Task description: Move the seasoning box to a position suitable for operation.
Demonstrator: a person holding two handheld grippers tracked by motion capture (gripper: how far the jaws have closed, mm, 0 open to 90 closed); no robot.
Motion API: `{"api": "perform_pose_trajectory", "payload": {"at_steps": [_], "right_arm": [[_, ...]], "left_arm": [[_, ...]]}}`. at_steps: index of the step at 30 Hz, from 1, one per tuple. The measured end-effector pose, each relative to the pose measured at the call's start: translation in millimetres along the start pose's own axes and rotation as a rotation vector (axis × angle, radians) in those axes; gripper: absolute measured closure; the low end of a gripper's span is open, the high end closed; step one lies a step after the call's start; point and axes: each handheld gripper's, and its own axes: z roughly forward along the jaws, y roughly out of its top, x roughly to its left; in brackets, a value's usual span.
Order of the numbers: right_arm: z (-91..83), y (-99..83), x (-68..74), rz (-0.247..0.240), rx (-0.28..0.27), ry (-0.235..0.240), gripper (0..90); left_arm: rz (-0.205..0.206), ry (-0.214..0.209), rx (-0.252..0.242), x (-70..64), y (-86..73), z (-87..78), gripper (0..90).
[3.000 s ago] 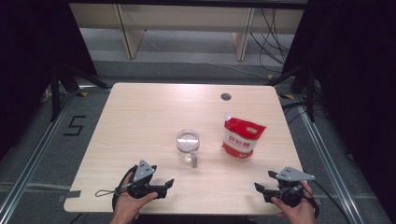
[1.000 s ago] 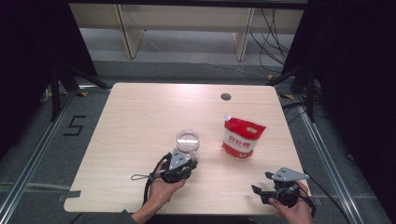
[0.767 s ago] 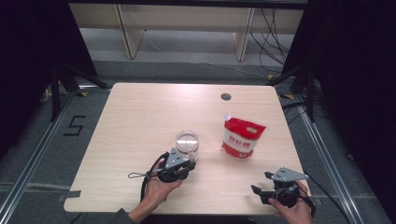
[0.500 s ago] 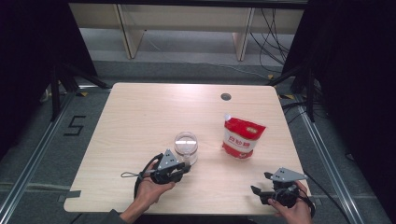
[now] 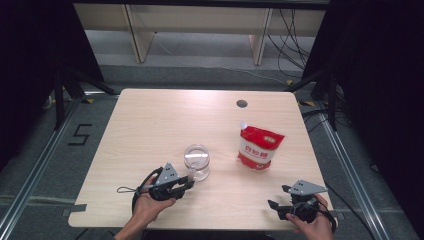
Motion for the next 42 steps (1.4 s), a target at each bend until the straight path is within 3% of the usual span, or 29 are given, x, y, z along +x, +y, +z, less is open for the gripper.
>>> {"api": "perform_pose_trajectory", "payload": {"at_steps": [3,4,10,11,12,15,19,21,25,28,31,34,42], "right_arm": [[0.0,0.0,0.6,0.009,0.001,0.001,25.4],[0.3,0.2,-1.1,-0.011,-0.002,0.001,25.3],[0.5,-0.2,-0.2,-0.003,0.003,0.003,25.2],[0.5,-0.3,-0.2,-0.004,0.003,0.003,25.2],[0.3,-0.1,-0.3,-0.001,0.003,0.004,25.2],[0.3,-0.1,-0.8,-0.005,0.002,0.004,25.2],[0.7,0.2,0.1,0.000,0.007,0.003,25.2],[1.1,0.1,1.0,0.003,0.007,0.003,25.2],[0.9,-0.1,2.2,0.020,0.013,0.007,25.2],[1.1,0.1,0.7,0.002,0.008,0.004,25.3],[1.3,-0.1,2.5,0.012,0.009,0.010,25.2],[2.9,0.1,-0.7,-0.034,-0.005,0.007,25.2],[2.5,0.5,0.5,-0.024,0.001,0.013,25.2]], "left_arm": [[0.018,0.008,0.005,2.5,-1.4,-3.9,74.4],[-0.002,0.012,0.004,2.4,-2.8,-5.2,74.4],[-0.016,0.038,0.009,7.1,-6.2,-12.9,73.3],[-0.003,0.043,0.019,9.7,-6.8,-15.2,73.2],[-0.016,0.068,0.009,12.6,-8.4,-18.1,72.8],[-0.034,0.086,0.012,16.7,-10.2,-21.1,72.7],[-0.067,0.143,-0.001,21.4,-11.2,-23.1,71.3],[-0.081,0.144,0.002,22.2,-9.4,-21.9,69.9],[-0.060,0.185,0.002,17.8,-5.6,-15.7,69.8],[-0.053,0.212,0.004,18.2,-4.8,-13.5,71.1],[-0.062,0.227,-0.001,22.5,-5.4,-11.0,72.3],[-0.063,0.235,-0.007,22.6,-5.1,-9.8,72.7],[-0.050,0.234,-0.018,27.0,-5.6,-7.9,73.5]]}}
